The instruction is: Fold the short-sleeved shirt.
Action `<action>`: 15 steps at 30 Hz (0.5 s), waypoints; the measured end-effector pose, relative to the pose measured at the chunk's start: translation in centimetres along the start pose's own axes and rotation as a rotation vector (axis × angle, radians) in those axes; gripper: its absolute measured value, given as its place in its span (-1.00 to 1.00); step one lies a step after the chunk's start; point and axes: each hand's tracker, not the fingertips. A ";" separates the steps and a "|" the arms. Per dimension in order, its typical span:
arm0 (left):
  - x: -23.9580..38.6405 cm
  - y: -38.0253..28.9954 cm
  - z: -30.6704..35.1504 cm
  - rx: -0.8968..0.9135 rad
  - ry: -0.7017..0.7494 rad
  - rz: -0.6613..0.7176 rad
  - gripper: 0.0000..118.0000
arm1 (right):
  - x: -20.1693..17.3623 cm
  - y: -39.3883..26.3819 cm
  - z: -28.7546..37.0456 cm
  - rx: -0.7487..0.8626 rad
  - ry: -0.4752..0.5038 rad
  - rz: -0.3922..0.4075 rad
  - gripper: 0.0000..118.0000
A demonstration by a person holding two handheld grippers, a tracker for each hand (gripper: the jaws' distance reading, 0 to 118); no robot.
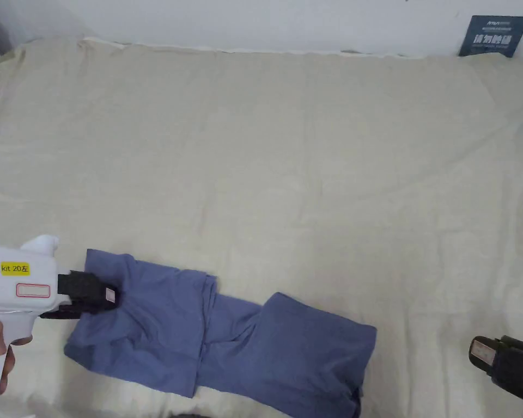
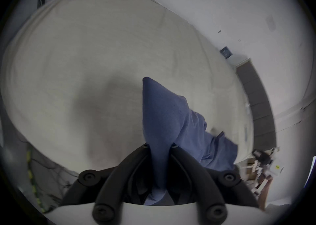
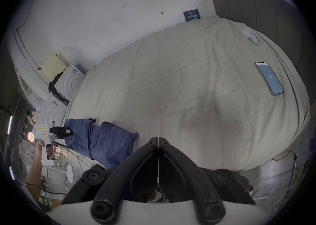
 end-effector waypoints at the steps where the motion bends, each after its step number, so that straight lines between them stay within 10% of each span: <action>1: 1.0 -0.2 0.3 -0.021 0.050 -0.030 -0.86 | -0.1 -0.1 -0.1 -0.002 0.005 0.001 -1.00; 15: 23.9 -5.4 -1.2 -0.079 0.341 -0.644 -0.86 | 1.5 -0.6 3.1 0.027 0.023 -0.005 -1.00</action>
